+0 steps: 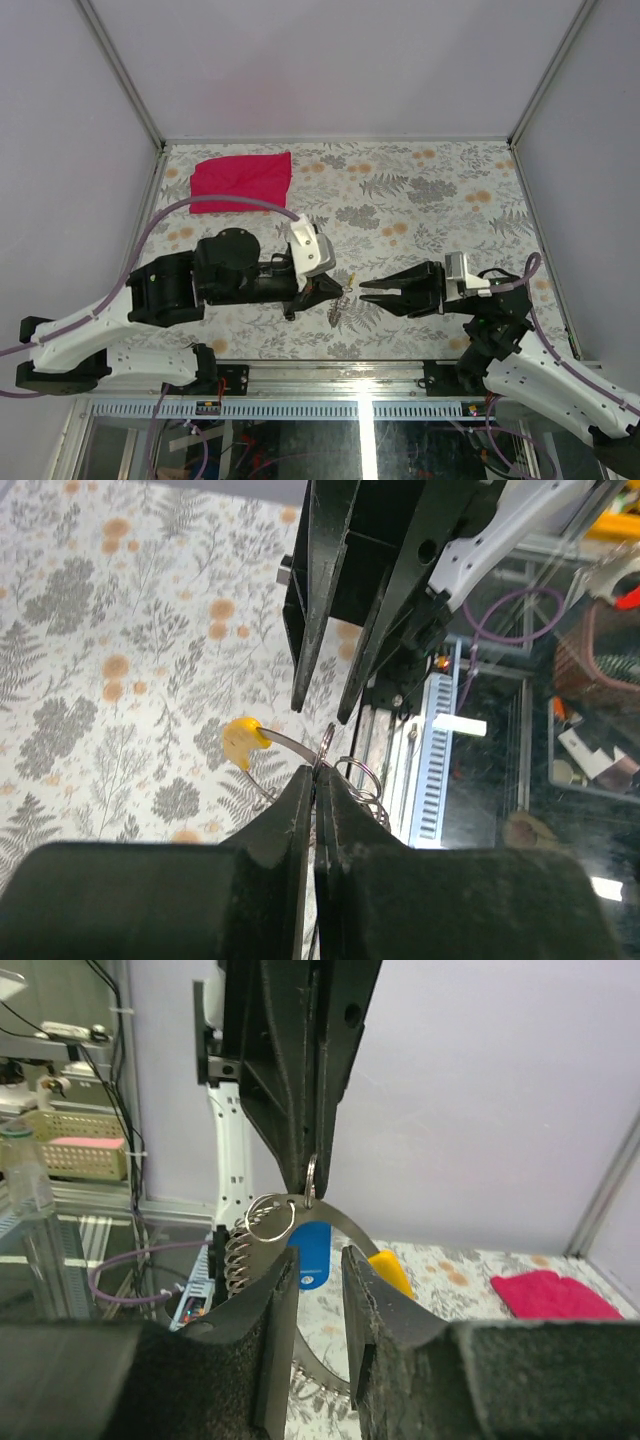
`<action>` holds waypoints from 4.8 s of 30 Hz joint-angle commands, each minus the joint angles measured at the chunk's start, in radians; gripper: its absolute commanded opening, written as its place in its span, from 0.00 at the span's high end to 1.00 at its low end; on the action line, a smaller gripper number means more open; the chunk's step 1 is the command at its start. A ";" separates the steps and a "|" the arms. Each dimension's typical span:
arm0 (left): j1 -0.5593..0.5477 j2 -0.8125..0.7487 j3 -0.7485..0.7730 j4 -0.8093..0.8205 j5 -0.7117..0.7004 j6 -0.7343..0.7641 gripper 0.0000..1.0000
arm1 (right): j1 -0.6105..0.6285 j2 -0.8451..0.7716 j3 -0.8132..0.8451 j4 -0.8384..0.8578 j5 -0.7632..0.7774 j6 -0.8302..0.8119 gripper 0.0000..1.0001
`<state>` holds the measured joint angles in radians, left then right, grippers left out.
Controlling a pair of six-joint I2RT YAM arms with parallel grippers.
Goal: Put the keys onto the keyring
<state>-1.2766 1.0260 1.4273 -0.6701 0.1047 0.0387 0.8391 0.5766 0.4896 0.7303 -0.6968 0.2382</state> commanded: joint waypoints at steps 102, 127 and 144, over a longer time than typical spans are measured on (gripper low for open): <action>-0.004 -0.189 -0.336 0.328 -0.209 -0.119 0.43 | 0.006 0.053 0.010 0.051 0.140 0.070 1.00; -0.004 -0.102 -0.627 0.872 -0.465 -0.155 0.13 | 0.006 0.018 0.052 -0.153 0.667 0.118 1.00; -0.005 0.085 -0.568 0.987 -0.586 -0.019 0.20 | 0.006 0.022 0.111 -0.190 0.694 0.242 1.00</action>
<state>-1.2766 1.0897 0.8139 0.1905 -0.4042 -0.0513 0.8391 0.6003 0.5323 0.4873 -0.0113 0.4274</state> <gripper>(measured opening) 0.828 0.010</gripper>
